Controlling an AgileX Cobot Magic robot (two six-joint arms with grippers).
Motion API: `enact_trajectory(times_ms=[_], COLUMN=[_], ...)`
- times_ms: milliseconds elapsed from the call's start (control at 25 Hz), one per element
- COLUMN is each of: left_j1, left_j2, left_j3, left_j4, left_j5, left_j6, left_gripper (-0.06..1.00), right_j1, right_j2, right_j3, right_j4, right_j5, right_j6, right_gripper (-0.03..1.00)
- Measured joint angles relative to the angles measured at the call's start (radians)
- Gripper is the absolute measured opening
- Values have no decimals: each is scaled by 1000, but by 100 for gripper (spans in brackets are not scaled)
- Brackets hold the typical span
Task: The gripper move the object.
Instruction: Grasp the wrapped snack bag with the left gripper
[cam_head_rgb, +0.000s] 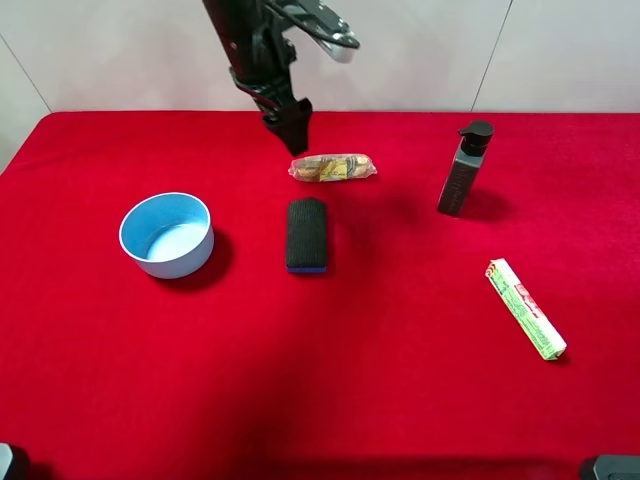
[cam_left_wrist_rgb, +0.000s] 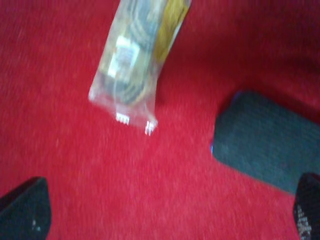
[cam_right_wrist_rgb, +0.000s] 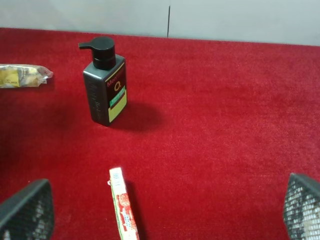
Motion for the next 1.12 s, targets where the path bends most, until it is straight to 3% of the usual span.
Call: enact_trajectory(times_ms=[520, 1120], left_j1=[-32, -32], left_j2=[126, 229], left_j3=[-34, -34], left_j4=[-50, -95], left_j5=[-179, -315], left_j6=[102, 191], left_gripper=[96, 94], right_j1=[0, 0], right_j2=[0, 0], right_j3=[0, 0], right_j4=[3, 4], right_j5=[0, 0], right_j6=[0, 0], right_gripper=[69, 69])
